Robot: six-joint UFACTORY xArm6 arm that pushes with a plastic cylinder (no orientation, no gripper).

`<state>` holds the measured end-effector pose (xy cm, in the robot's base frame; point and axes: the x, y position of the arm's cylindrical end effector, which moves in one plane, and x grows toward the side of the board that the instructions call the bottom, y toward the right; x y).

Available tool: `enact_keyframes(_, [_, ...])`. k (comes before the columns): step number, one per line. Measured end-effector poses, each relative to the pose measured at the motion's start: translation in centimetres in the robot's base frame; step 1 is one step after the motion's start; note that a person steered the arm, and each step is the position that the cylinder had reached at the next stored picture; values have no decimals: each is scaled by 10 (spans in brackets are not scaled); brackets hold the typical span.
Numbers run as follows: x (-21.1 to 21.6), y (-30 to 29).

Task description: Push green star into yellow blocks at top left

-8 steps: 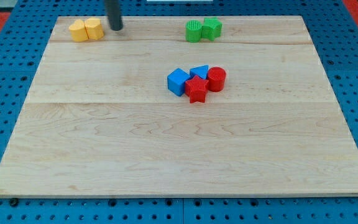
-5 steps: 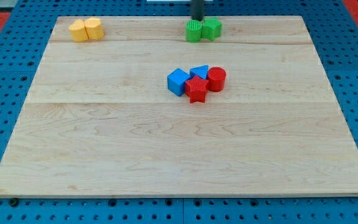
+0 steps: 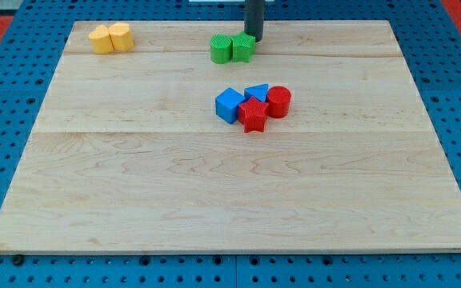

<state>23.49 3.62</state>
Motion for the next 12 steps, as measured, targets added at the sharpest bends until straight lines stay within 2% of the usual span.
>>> enact_keyframes(1, [20,9])
enact_keyframes(2, [44,-15])
enact_keyframes(5, [51,-110])
enact_keyframes(6, [69,-88])
enact_keyframes(7, [121,-65])
enact_keyframes(9, [107,-155])
enact_keyframes(11, [115,-116])
enact_keyframes(12, [102,-88])
